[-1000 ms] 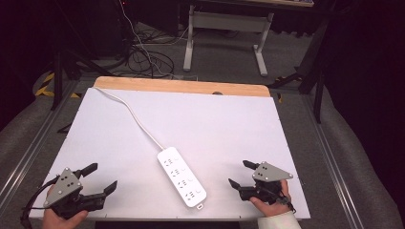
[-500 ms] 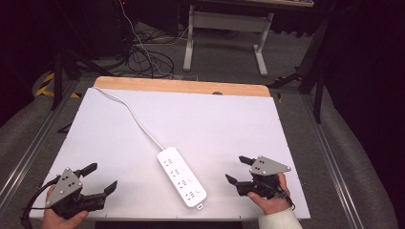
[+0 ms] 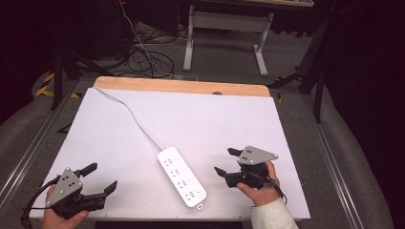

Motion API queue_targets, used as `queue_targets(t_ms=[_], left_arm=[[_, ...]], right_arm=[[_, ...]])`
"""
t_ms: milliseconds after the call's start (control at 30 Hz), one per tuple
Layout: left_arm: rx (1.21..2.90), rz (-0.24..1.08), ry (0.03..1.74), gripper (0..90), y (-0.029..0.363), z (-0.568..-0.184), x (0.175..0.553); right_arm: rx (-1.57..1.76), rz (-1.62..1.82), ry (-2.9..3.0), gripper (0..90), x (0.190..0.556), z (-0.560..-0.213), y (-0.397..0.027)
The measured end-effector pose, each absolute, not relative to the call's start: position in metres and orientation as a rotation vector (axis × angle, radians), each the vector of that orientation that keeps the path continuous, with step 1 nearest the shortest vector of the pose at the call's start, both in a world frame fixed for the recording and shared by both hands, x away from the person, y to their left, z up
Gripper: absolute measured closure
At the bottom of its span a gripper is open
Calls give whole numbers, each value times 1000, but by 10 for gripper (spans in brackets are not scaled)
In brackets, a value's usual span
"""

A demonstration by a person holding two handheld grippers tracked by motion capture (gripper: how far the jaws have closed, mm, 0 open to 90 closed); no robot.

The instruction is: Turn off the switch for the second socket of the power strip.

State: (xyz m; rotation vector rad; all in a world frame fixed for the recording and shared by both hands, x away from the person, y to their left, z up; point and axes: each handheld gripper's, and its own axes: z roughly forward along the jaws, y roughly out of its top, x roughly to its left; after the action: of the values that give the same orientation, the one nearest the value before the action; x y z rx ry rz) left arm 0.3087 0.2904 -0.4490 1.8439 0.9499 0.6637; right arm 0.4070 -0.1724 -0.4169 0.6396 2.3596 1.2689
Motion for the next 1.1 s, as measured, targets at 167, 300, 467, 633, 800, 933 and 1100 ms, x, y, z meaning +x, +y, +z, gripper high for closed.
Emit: queue_targets(t_ms=[167,300,467,633,800,933,1100], left_arm=[[1846,664,949,158,290,-449,309],[1852,672,945,158,291,-449,309],[1849,670,947,159,290,-449,309],[1850,667,947,160,290,-449,309],[1850,671,947,160,290,-449,309],[1855,676,942,160,290,-449,309],[1855,676,943,160,290,-449,309]], right_arm=[[621,1283,2372,260,411,-414,-162],[608,1290,2377,262,413,-412,-157],[586,1303,2391,265,417,-411,-146],[561,1305,2416,270,422,-411,-132],[547,1305,2437,277,423,-411,-121],[526,1306,2453,281,424,-410,-112],[505,1310,2470,281,426,-411,-101]])
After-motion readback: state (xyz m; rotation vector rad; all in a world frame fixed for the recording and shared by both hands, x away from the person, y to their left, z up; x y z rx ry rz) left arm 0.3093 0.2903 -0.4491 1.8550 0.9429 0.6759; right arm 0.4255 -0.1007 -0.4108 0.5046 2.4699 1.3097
